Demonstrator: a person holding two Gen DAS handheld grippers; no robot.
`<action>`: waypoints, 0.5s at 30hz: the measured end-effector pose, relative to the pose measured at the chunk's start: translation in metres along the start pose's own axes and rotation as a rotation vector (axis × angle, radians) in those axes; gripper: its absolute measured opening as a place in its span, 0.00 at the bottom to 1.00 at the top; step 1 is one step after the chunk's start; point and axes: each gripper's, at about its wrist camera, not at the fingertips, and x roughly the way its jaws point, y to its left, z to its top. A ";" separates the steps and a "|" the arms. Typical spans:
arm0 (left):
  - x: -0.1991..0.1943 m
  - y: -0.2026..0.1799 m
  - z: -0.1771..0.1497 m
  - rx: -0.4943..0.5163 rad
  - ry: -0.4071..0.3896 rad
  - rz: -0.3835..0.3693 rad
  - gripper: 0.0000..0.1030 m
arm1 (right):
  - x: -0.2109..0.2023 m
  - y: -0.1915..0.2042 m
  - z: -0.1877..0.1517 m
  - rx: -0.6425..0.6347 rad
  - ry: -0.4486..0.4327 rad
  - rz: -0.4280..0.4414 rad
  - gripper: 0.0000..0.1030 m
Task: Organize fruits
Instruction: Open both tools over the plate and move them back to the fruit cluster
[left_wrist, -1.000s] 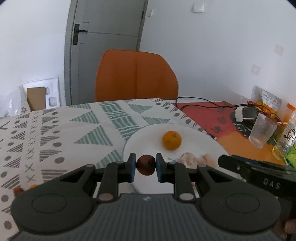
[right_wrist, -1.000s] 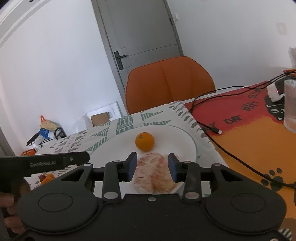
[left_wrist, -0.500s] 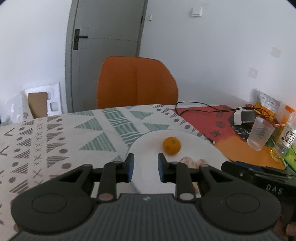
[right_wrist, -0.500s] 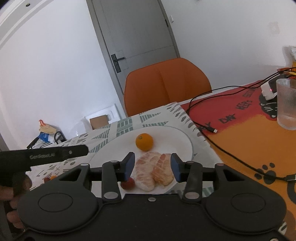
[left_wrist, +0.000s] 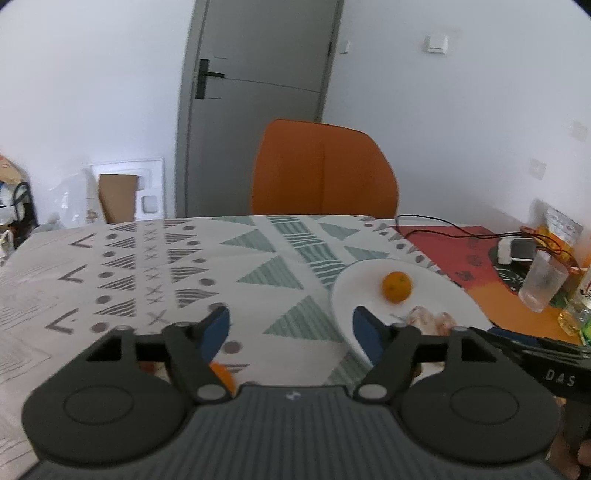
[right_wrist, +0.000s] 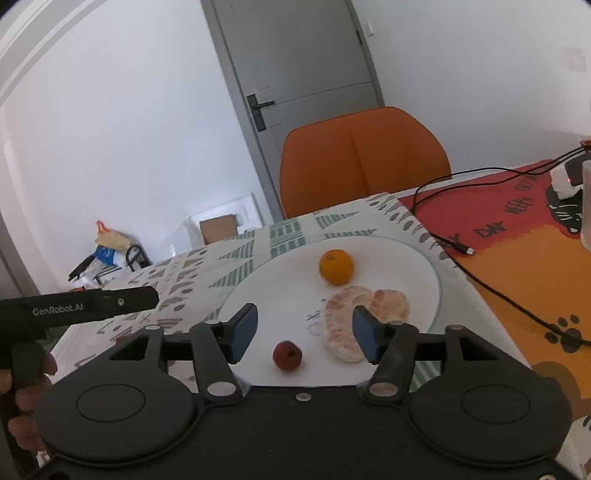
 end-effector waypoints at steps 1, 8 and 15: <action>-0.003 0.003 -0.001 -0.004 -0.004 0.009 0.75 | -0.001 0.003 -0.001 -0.001 0.003 0.005 0.63; -0.024 0.031 -0.013 -0.051 -0.005 0.089 0.83 | -0.004 0.025 -0.008 -0.035 0.015 0.045 0.73; -0.038 0.054 -0.028 -0.094 0.006 0.130 0.83 | -0.004 0.042 -0.019 -0.054 0.048 0.067 0.76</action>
